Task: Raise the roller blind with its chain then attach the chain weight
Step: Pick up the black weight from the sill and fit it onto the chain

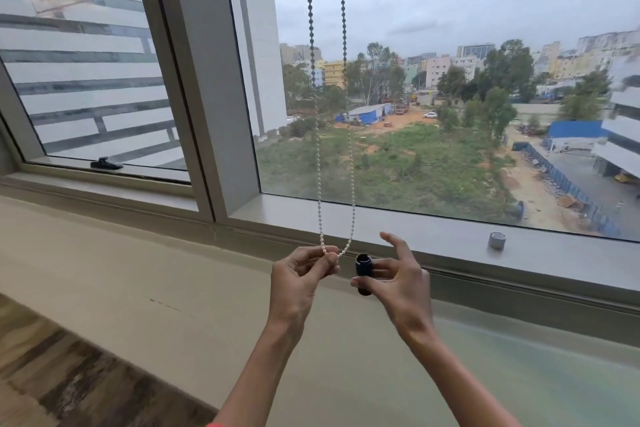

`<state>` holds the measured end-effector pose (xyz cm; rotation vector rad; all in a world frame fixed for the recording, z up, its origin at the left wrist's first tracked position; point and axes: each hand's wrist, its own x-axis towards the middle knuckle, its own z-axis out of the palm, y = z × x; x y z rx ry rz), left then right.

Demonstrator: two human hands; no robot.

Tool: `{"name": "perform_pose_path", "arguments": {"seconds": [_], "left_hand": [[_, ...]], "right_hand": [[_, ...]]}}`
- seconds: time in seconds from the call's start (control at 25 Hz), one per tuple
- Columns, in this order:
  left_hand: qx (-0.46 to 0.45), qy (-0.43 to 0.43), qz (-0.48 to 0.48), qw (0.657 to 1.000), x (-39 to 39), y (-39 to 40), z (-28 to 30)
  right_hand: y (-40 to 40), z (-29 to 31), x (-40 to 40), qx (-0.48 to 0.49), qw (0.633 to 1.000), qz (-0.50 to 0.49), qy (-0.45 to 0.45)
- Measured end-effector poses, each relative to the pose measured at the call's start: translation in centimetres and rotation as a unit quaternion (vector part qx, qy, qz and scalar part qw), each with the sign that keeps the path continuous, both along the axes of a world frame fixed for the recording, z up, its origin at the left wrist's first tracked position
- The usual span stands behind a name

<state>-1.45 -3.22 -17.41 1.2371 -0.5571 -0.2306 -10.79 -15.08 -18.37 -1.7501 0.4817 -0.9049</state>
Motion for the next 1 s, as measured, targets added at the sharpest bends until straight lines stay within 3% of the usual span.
{"name": "perform_pose_path", "arguments": {"seconds": [0.68, 1.0], "left_hand": [[0.004, -0.022, -0.052, 0.998, 0.0, 3.2, 0.1], [0.035, -0.067, 0.002, 0.997, -0.5, 3.3, 0.9]], "right_hand": [[5.9, 0.8, 1.4, 0.014, 0.998, -0.035, -0.042], [5.4, 1.4, 1.6, -0.003, 0.998, -0.008, -0.063]]}}
